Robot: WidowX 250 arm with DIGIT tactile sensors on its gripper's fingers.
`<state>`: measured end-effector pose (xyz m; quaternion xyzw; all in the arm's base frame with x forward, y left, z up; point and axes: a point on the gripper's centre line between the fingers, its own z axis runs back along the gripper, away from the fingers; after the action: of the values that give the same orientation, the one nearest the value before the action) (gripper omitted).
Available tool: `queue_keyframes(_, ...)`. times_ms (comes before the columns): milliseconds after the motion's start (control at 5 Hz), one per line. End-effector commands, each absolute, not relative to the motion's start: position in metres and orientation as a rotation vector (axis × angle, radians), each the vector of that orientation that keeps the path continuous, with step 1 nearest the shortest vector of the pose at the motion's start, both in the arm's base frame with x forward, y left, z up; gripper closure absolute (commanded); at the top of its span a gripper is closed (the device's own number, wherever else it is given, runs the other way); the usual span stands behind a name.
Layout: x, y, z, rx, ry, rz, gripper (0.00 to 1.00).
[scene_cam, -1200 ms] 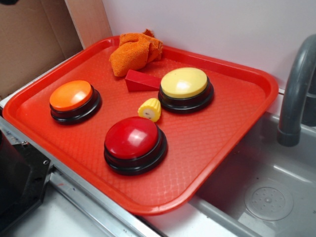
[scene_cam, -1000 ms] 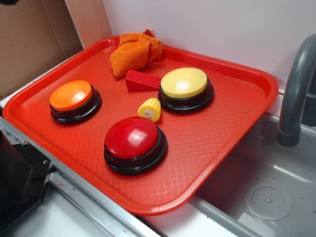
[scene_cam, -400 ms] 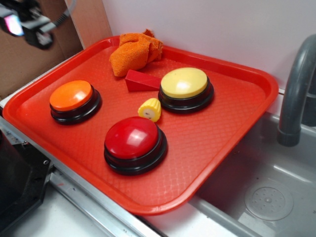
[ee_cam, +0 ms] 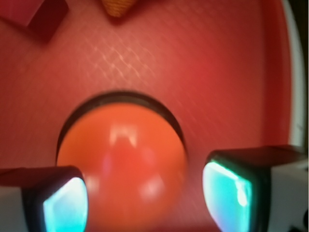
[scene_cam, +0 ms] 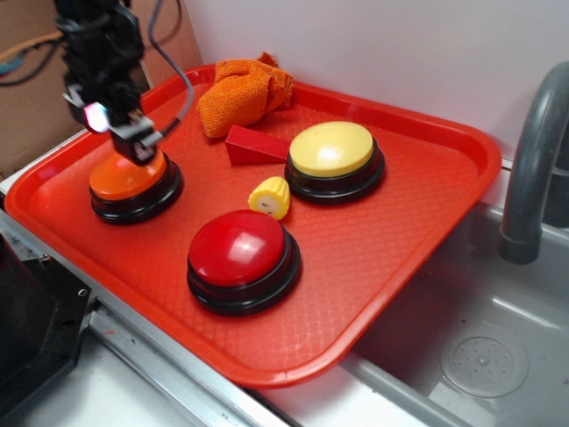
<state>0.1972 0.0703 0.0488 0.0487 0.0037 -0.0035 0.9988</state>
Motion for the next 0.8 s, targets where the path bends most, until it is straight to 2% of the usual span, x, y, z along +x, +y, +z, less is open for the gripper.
queue_keyframes(0, 0.202, 0.061, 0.043, 0.074, -0.083, -0.006, 0.00)
queue_keyframes(400, 0.188, 0.071, 0.132, 0.085, -0.127, 0.002, 0.00)
queue_keyframes(600, 0.180, 0.069, 0.144, 0.090, -0.121, 0.032, 0.00)
